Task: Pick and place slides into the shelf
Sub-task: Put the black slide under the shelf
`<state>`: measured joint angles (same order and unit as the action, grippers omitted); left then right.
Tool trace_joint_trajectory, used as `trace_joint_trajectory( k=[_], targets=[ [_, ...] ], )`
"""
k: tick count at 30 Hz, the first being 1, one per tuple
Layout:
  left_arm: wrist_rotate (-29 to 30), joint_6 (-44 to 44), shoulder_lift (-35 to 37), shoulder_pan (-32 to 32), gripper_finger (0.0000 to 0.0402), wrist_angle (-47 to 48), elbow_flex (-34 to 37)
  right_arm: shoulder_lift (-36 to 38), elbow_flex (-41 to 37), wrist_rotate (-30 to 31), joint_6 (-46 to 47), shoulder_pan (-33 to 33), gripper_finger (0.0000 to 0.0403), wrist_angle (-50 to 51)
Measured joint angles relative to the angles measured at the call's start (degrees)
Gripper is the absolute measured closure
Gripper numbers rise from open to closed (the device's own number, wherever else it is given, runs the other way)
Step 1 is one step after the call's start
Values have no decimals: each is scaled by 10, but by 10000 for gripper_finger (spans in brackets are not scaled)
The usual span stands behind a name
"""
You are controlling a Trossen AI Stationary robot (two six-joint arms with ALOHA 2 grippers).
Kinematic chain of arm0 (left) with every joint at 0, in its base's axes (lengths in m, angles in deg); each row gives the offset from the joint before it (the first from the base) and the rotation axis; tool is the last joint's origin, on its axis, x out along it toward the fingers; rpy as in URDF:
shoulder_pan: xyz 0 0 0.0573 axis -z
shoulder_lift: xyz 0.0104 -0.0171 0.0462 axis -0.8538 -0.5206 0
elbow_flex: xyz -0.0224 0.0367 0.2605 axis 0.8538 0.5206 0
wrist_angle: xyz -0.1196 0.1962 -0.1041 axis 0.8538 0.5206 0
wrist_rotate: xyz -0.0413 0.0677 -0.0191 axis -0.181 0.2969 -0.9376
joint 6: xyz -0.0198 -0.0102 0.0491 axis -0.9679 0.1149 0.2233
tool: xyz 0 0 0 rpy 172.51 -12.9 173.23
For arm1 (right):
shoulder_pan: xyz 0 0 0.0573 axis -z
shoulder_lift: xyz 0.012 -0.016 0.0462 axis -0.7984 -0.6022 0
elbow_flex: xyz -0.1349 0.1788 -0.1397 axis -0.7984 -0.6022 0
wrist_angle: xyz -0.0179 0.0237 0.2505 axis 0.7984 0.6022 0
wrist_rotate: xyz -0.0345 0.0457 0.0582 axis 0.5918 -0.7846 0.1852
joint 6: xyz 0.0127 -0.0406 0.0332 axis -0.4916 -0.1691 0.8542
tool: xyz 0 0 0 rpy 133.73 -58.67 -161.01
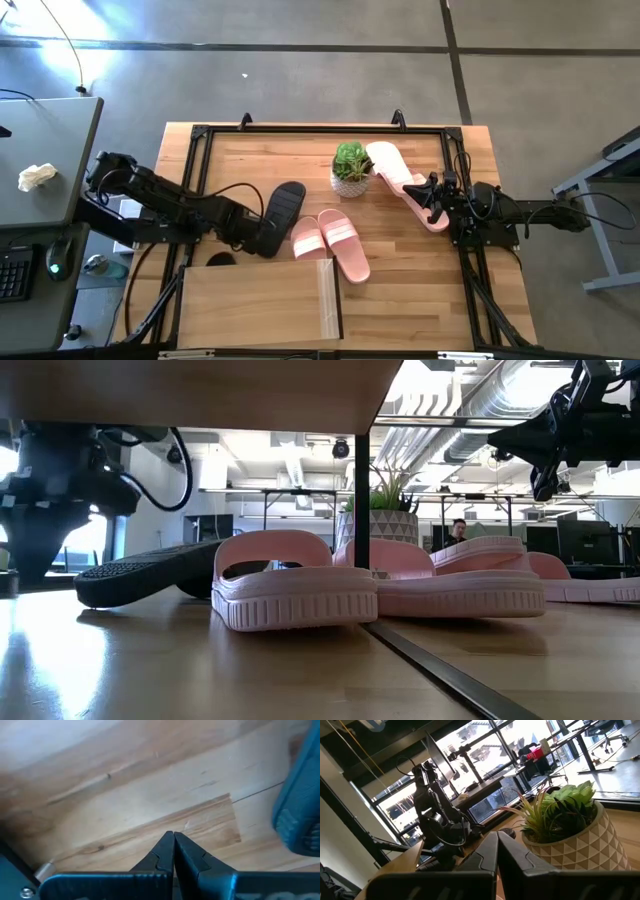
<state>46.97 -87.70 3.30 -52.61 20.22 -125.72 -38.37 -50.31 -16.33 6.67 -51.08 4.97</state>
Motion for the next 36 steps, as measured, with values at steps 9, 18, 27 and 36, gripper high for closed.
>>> trace_joint_trajectory(
  k=[9, 18, 27, 36],
  targets=[
    [37, 67, 0, 0, 401, 58, -62, 0, 0, -16, -16, 0, 394, -6],
    [124, 170, 0, 0, 401, 109, -164, 0, 0, -13, -58, 0, 296, -7],
    [229, 294, 0, -17, 401, 83, -273, 0, 0, -14, -148, 0, 274, -18],
    [108, 394, -14, -122, 340, -104, -290, 0, 0, 6, -180, 0, 274, 13]
  ],
)
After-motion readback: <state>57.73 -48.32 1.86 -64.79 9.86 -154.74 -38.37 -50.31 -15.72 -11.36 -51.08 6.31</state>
